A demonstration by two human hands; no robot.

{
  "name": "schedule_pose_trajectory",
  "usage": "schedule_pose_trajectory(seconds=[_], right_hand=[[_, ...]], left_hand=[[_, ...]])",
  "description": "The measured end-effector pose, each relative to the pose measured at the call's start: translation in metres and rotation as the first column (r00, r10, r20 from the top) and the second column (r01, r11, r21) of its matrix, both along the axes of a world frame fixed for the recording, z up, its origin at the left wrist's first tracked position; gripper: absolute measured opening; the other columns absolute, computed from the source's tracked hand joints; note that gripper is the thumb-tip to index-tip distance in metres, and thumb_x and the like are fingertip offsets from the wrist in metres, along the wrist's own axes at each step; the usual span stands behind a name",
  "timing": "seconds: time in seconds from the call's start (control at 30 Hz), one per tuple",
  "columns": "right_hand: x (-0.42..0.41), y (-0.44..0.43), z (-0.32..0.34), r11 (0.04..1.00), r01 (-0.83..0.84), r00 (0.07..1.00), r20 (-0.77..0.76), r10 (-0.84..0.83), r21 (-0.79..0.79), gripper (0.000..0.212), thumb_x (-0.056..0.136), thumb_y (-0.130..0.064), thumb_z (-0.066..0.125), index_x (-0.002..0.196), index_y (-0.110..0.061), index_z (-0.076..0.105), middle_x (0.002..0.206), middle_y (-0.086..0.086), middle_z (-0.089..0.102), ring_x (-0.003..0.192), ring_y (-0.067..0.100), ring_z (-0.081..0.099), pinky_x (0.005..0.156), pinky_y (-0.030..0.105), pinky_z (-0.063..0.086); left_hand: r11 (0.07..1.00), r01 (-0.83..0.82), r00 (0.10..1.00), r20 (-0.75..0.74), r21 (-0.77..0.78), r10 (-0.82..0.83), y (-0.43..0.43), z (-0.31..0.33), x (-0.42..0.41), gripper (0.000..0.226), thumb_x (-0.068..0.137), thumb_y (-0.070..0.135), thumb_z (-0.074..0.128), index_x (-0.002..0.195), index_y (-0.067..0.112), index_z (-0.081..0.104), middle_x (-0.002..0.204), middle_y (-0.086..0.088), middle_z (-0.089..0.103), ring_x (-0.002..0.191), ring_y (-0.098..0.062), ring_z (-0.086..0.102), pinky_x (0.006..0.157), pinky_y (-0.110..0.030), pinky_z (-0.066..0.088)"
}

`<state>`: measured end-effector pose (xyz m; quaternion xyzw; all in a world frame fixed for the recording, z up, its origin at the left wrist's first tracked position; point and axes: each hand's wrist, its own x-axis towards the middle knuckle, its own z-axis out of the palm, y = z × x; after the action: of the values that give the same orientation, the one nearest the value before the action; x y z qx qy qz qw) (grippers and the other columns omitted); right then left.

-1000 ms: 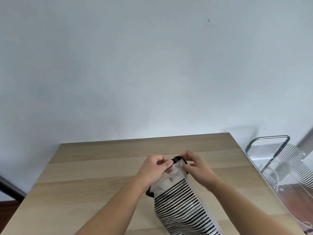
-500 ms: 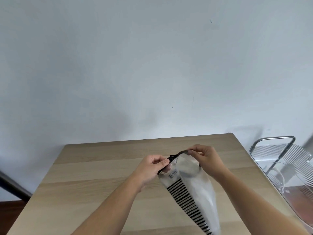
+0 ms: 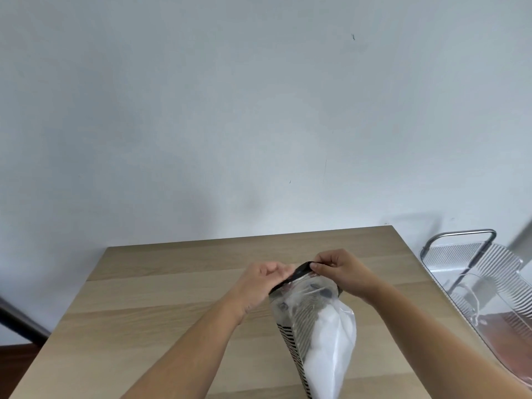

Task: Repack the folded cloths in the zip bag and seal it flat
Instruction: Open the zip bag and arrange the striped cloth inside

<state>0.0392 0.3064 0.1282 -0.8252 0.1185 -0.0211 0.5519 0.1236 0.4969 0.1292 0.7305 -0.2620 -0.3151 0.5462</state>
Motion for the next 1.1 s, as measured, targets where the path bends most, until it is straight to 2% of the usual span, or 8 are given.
schedule_pose_trajectory(seconds=[0.1,0.17,0.33,0.5,0.67,0.77,0.9,1.1], right_hand=[[0.001,0.005,-0.005,0.998,0.006,0.999,0.036,-0.004,-0.057,0.016,0.090,-0.015,0.060,0.077,-0.013,0.070,0.075,0.021,0.066,0.067,0.021,0.057,0.060,0.025,0.046],[-0.001,0.008,-0.009,0.988,0.047,0.996,0.076,-0.037,-0.145,0.015,0.088,-0.014,0.062,0.080,-0.025,0.069,0.083,0.004,0.070,0.075,0.012,0.063,0.065,0.013,0.046],[-0.010,0.012,-0.029,0.894,0.300,0.943,0.242,-0.226,-0.333,0.032,0.076,0.003,0.060,0.092,-0.025,0.065,0.095,-0.011,0.064,0.095,0.009,0.057,0.086,0.024,0.043],[-0.016,0.012,-0.039,0.813,0.496,0.839,0.412,-0.357,-0.305,0.027,0.076,-0.002,0.069,0.094,-0.022,0.066,0.092,-0.012,0.063,0.094,0.015,0.058,0.088,0.035,0.047],[-0.017,0.011,-0.041,0.767,0.551,0.762,0.572,-0.304,-0.328,0.019,0.079,0.000,0.071,0.091,-0.015,0.074,0.090,-0.007,0.068,0.086,0.019,0.062,0.083,0.045,0.050],[-0.014,0.009,-0.034,0.822,0.493,0.789,0.543,-0.286,-0.284,0.021,0.081,-0.004,0.069,0.089,-0.023,0.074,0.089,-0.014,0.066,0.089,0.012,0.058,0.085,0.044,0.048],[-0.012,-0.002,-0.020,0.925,0.289,0.929,0.305,-0.209,-0.247,0.024,0.085,-0.019,0.066,0.080,-0.042,0.067,0.090,-0.018,0.063,0.100,0.006,0.053,0.099,0.048,0.038],[-0.010,-0.012,-0.004,0.992,0.080,0.990,0.122,-0.068,-0.100,0.022,0.086,-0.014,0.065,0.068,-0.027,0.067,0.086,-0.002,0.059,0.091,0.020,0.055,0.097,0.043,0.038]], left_hand=[[0.997,-0.057,0.992,0.120,0.053,0.050,-0.007,-0.002,-0.002,0.012,0.084,0.026,0.067,0.077,0.018,0.072,0.070,0.003,0.069,0.061,-0.007,0.057,0.058,-0.016,0.045],[0.994,-0.091,0.987,0.137,0.061,0.081,-0.008,-0.004,-0.003,0.014,0.085,0.021,0.066,0.072,0.019,0.071,0.064,0.004,0.066,0.056,-0.007,0.055,0.056,-0.017,0.043],[0.990,-0.138,0.990,-0.033,-0.039,0.137,-0.006,-0.002,-0.009,0.016,0.084,0.017,0.067,0.070,0.019,0.072,0.060,0.008,0.067,0.053,-0.002,0.056,0.053,-0.011,0.043],[0.972,-0.208,0.972,-0.135,-0.106,0.193,-0.003,-0.001,-0.008,0.018,0.083,0.016,0.068,0.067,0.019,0.073,0.061,0.008,0.070,0.055,-0.004,0.061,0.052,-0.011,0.044],[0.979,-0.193,0.976,-0.115,-0.065,0.185,0.005,-0.006,-0.003,0.016,0.085,0.020,0.066,0.071,0.019,0.074,0.066,0.003,0.072,0.063,-0.007,0.063,0.058,-0.013,0.049],[0.985,-0.172,0.985,-0.028,-0.002,0.172,0.009,-0.012,0.000,0.018,0.087,0.021,0.064,0.071,0.018,0.073,0.065,0.003,0.071,0.064,-0.007,0.062,0.064,-0.017,0.049],[0.986,-0.155,0.988,0.038,0.057,0.153,0.014,-0.018,0.005,0.021,0.088,0.016,0.062,0.070,0.018,0.071,0.060,0.007,0.069,0.058,-0.004,0.059,0.059,-0.015,0.047],[0.988,-0.122,0.990,0.089,0.099,0.113,0.015,-0.021,0.008,0.019,0.087,0.013,0.063,0.069,0.018,0.068,0.064,0.004,0.069,0.062,-0.007,0.061,0.067,-0.020,0.050]])
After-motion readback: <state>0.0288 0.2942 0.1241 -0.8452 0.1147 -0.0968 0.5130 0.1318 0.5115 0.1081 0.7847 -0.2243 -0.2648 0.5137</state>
